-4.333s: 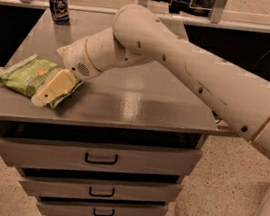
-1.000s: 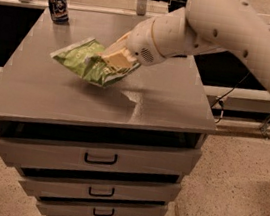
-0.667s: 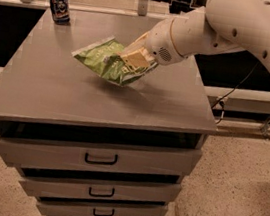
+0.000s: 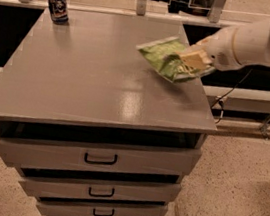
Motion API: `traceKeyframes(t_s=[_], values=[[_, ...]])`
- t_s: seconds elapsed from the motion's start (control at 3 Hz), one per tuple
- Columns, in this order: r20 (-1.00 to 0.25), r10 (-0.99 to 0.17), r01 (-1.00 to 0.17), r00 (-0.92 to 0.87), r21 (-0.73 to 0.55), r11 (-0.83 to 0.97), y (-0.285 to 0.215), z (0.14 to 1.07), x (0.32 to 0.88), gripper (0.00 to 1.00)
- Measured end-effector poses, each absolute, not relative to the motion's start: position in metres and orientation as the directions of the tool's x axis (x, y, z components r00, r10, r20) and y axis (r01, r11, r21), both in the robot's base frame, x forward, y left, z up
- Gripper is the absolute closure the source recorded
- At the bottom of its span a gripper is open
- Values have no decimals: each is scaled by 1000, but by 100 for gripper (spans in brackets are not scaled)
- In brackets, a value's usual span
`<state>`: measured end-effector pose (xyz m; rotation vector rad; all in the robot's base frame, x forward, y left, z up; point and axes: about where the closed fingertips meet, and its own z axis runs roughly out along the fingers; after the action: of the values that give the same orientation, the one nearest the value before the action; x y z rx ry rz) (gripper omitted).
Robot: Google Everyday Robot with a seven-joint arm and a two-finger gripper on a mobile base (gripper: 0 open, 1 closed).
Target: Move green jalapeno chip bag near rxbar blueberry
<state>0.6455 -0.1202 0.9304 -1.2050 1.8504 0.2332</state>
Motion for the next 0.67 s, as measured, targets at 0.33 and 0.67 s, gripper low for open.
traceKeyframes(t_s=[0.33, 0.67], values=[[-768, -606, -736, -208, -285, 615, -177, 923, 656, 100], [-777, -578, -696, -249, -272, 665, -201, 912, 663, 100]])
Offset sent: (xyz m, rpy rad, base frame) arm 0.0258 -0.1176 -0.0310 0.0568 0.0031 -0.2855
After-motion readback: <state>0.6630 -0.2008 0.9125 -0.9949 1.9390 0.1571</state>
